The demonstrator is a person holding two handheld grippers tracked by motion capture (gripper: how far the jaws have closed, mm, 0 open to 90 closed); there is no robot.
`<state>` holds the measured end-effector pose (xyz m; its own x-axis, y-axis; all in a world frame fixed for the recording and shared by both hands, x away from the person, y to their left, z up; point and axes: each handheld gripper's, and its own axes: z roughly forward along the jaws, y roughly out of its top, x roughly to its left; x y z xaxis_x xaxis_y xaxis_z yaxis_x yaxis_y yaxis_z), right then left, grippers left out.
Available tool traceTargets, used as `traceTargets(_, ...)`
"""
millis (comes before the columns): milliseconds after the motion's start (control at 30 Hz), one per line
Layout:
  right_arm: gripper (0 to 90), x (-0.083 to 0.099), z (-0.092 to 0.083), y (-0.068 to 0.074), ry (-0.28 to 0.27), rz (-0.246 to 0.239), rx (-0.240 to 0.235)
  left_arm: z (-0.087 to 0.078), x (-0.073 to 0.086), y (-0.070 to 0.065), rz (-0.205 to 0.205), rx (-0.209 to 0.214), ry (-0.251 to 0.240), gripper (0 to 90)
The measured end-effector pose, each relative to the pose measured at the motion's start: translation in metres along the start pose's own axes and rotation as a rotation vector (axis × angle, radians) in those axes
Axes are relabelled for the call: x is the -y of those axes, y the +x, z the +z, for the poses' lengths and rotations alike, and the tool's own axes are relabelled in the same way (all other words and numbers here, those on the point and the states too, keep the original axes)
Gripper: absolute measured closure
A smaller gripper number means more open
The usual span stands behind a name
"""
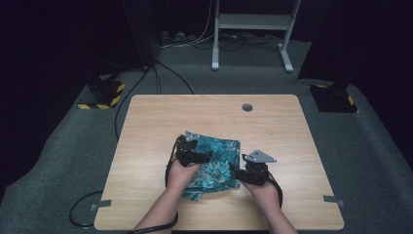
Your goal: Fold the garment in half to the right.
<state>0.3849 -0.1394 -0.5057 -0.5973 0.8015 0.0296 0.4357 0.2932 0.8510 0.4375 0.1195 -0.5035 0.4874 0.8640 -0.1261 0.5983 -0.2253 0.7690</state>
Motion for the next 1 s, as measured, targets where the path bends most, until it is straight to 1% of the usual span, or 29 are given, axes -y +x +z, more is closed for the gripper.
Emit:
traceTargets(33,36.6,0.0,0.0,0.0,0.0,0.0,0.0,0.0,0.0,0.0,0.0,0.0,0.0,11.7)
traceTargets(67,37.7,-0.002,0.004,0.003,0.001,-0.008,0.0,-0.001,0.004,0.005,-0.008,-0.006,0.0,11.9)
traceTargets(100,38.1,-0.004,0.006,0.005,-0.001,-0.014,-0.003,-0.002,0.006,0.008,-0.006,-0.011,0.003,12.1)
traceTargets(133,38.1,-0.004,0.006,0.005,-0.001,-0.014,-0.003,-0.002,0.006,0.008,-0.006,-0.011,0.003,12.5)
traceTargets(167,38.8,-0.006,0.009,0.008,-0.004,-0.022,-0.006,-0.002,0.008,0.01,-0.006,-0.013,0.005,12.5)
traceTargets(200,39.3,-0.011,0.016,0.012,-0.007,-0.033,-0.013,-0.002,0.01,0.012,-0.008,-0.015,0.007,13.1)
traceTargets(233,39.3,-0.011,0.016,0.012,-0.007,-0.033,-0.013,-0.001,0.013,0.013,-0.004,-0.02,0.011,13.1)
traceTargets(267,39.2,-0.016,0.025,0.016,-0.004,-0.043,-0.02,-0.001,0.014,0.014,-0.002,-0.02,0.014,13.1)
traceTargets(300,39.2,-0.016,0.025,0.016,-0.004,-0.043,-0.02,-0.001,0.016,0.014,0.003,-0.02,0.017,13.1)
traceTargets(333,39.2,-0.019,0.03,0.017,0.0,-0.047,-0.024,0.0,0.018,0.014,0.006,-0.021,0.021,13.3)
traceTargets(367,39.2,-0.022,0.043,0.019,0.02,-0.054,-0.037,0.0,0.021,0.015,0.008,-0.021,0.022,13.3)
traceTargets(400,39.2,-0.023,0.048,0.02,0.032,-0.059,-0.038,0.0,0.022,0.015,0.004,-0.02,0.023,13.3)
traceTargets(433,39.2,-0.023,0.048,0.02,0.032,-0.059,-0.038,0.0,0.022,0.015,0.004,-0.02,0.023,13.3)
traceTargets(467,39.1,-0.022,0.06,0.02,0.074,-0.082,-0.028,0.001,0.023,0.016,0.005,-0.02,0.023,13.4)
traceTargets(500,38.9,-0.021,0.062,0.019,0.092,-0.085,-0.021,0.001,0.025,0.017,-0.001,-0.019,0.024,13.4)
traceTargets(533,38.9,-0.021,0.062,0.019,0.092,-0.085,-0.021,0.001,0.025,0.017,-0.001,-0.019,0.024,13.4)
traceTargets(567,38.6,-0.018,0.066,0.016,0.118,-0.079,-0.01,0.001,0.026,0.018,-0.004,-0.019,0.024,13.4)
traceTargets(600,38.4,-0.014,0.067,0.01,0.135,-0.092,0.0,0.001,0.028,0.019,-0.009,-0.018,0.025,13.4)
traceTargets(633,38.4,-0.014,0.067,0.01,0.135,-0.092,0.0,0.001,0.028,0.019,-0.009,-0.018,0.025,13.5)
traceTargets(667,38.3,-0.012,0.067,0.006,0.147,-0.092,0.012,0.001,0.029,0.019,-0.012,-0.016,0.024,13.5)
traceTargets(767,38.4,-0.006,0.07,-0.007,0.174,-0.059,0.001,0.003,0.033,0.017,-0.016,-0.011,0.023,13.5)
traceTargets(833,38.5,-0.006,0.07,-0.008,0.173,-0.061,0.0,0.003,0.034,0.016,-0.018,-0.009,0.025,13.5)
traceTargets(867,38.5,-0.008,0.073,-0.01,0.182,-0.074,0.002,0.004,0.035,0.015,-0.018,-0.007,0.027,13.5)
traceTargets(933,38.5,-0.009,0.074,-0.011,0.185,-0.078,0.001,0.004,0.036,0.014,-0.019,-0.002,0.028,13.5)
traceTargets(967,38.3,-0.012,0.077,-0.016,0.188,-0.082,-0.008,0.004,0.037,0.011,-0.012,0.001,0.029,13.5)
traceTargets(1000,38.3,-0.013,0.079,-0.018,0.19,-0.084,-0.019,0.004,0.037,0.011,-0.012,0.001,0.029,13.5)
